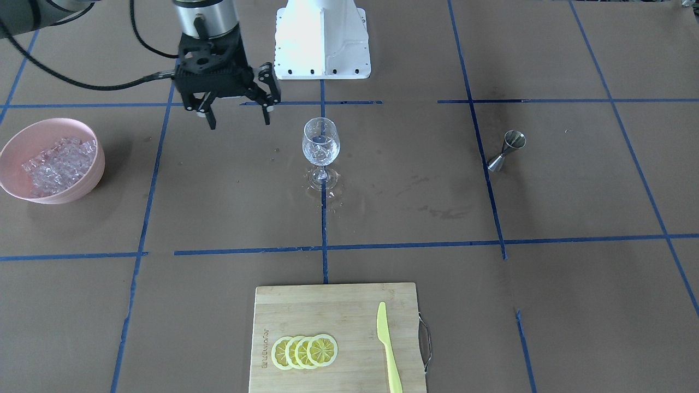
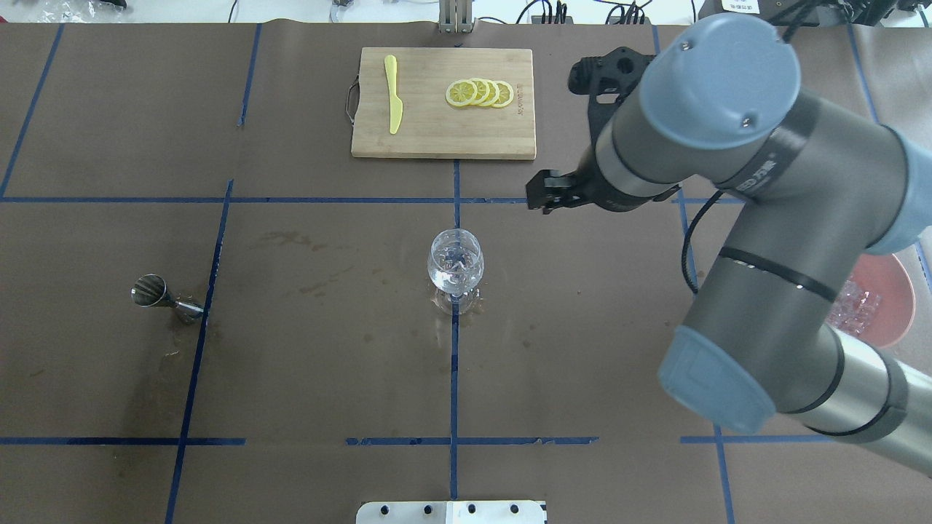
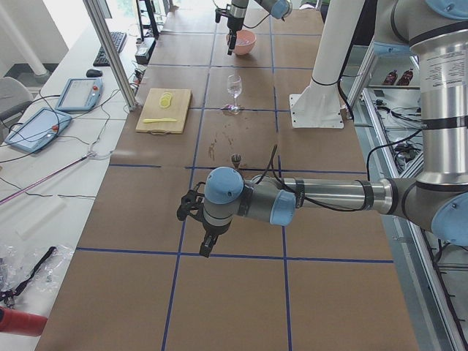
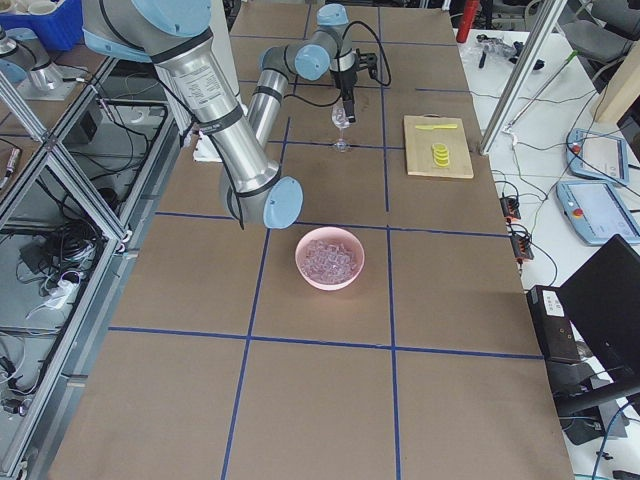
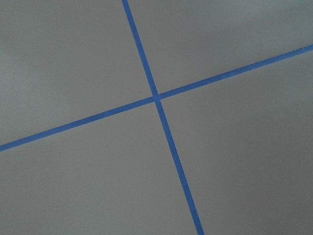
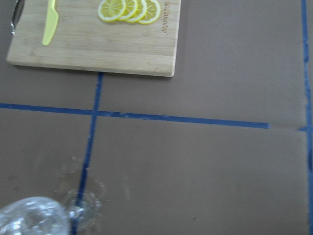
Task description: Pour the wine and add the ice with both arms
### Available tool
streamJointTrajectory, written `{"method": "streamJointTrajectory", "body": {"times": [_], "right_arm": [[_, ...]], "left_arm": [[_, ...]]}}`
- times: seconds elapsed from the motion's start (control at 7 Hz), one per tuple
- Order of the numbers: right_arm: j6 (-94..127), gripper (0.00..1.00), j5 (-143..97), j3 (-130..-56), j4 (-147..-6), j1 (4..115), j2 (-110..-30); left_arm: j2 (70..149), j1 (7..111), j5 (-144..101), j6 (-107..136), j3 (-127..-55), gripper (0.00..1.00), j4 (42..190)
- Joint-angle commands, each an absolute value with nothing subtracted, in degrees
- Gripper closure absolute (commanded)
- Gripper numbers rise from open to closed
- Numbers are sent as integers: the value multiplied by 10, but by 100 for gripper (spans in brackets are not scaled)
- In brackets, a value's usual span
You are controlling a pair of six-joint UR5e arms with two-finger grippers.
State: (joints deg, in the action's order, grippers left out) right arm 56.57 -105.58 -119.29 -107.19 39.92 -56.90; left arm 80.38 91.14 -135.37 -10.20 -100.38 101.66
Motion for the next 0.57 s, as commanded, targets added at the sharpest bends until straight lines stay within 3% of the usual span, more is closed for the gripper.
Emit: {"method": "streamJointTrajectory", "body": {"times": [0.0, 0.43], "right_arm": [[422, 0, -1128, -1194, -988, 493, -708], [174, 0, -1214, -1137, -884, 645, -891]], "left_arm": [[802, 911, -1354, -102, -998, 0, 1014], [788, 912, -1355, -103, -1000, 0, 1013]]}}
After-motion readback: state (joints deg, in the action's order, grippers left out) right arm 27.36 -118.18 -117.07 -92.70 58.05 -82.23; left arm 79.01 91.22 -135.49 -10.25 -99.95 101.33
